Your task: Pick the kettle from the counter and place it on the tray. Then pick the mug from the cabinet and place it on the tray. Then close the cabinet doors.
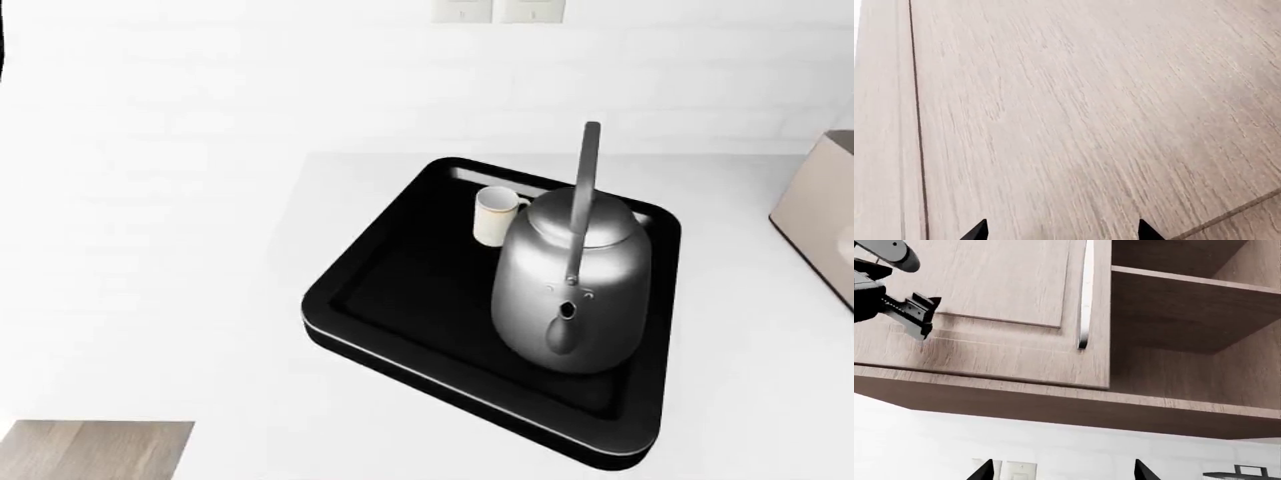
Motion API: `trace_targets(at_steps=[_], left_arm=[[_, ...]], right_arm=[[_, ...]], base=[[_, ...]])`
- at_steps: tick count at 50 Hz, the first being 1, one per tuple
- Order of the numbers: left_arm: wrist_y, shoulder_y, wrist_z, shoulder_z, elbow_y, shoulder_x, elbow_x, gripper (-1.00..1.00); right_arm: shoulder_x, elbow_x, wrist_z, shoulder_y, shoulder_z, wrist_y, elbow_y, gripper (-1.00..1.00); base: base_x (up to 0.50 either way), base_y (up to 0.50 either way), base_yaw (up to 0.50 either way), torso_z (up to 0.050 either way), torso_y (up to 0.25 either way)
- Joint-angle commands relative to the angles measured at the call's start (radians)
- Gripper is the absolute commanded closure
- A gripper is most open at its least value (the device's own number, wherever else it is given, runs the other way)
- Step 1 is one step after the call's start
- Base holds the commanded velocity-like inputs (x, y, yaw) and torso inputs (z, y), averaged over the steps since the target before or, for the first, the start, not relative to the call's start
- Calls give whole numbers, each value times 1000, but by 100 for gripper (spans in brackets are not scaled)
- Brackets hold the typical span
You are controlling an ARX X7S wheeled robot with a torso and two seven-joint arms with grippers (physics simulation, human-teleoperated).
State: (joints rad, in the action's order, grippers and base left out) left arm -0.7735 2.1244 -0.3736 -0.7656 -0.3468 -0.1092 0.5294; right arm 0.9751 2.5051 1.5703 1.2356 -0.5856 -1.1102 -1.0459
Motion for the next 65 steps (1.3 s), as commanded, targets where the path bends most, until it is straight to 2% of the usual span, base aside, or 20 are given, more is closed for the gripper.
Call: trace_targets(at_steps=[1, 5, 11, 13, 16, 19, 21, 22, 24, 28, 31, 36, 44, 65], left_arm=[[-133, -19, -141, 290, 235, -108, 379, -100], [-205, -49, -227, 418, 416, -152, 541, -100], [-269, -125, -333, 526, 651, -249, 691, -100], [-292, -176, -408, 578, 734, -286, 766, -100], [-332, -262, -593, 663, 851, -345, 994, -100], [-302, -345, -762, 733, 950, -410, 1203, -100], [-287, -396, -833, 773, 1045, -464, 1261, -100], [-280, -421, -922, 788, 1088, -507, 1276, -100], [-271, -454, -970, 816, 1134, -553, 1310, -100], [-239, -532, -998, 884, 1205, -614, 1378, -100], [-158, -603, -1018, 975, 1225, -617, 1442, -100], [-152, -662, -986, 1055, 1248, -625, 1426, -100], [-214, -639, -977, 997, 1281, -648, 1392, -100], [-207, -664, -959, 1024, 1287, -664, 1387, -100]], right_arm=[[-12, -21, 0, -19, 5, -10, -1, -100], [-20, -34, 0, -4, 25, -6, -1, -100], [-26, -13, 0, -14, -17, -8, -1, -100], [-24, -9, 0, -31, -39, -11, -1, -100], [0, 9, 0, -33, -56, 2, -1, -100], [13, 17, 0, -21, -51, 14, -1, -100], [8, 9, 0, -23, -42, 14, -1, -100], [6, 1, 0, -26, -36, 19, -1, -100], [11, -7, 0, -20, -22, 24, -1, -100], [33, -4, 0, 26, 19, 41, -1, -100], [31, -18, 0, 35, 46, 47, -1, -100], [43, -36, 0, 52, 84, 60, -1, -100], [19, -45, 0, 15, 55, 39, -1, -100], [38, -46, 0, 40, 86, 73, -1, -100]], base=[[0, 0, 0, 0, 0], [0, 0, 0, 0, 0], [0, 0, 0, 0, 0], [0, 0, 0, 0, 0], [0, 0, 0, 0, 0], [0, 0, 0, 0, 0], [0, 0, 0, 0, 0], [0, 0, 0, 0, 0], [0, -4, 0, 0, 0], [4, -395, 0, 0, 0], [6, -500, 0, 0, 0], [6, -500, 0, 0, 0], [6, -500, 0, 0, 0], [6, -500, 0, 0, 0]])
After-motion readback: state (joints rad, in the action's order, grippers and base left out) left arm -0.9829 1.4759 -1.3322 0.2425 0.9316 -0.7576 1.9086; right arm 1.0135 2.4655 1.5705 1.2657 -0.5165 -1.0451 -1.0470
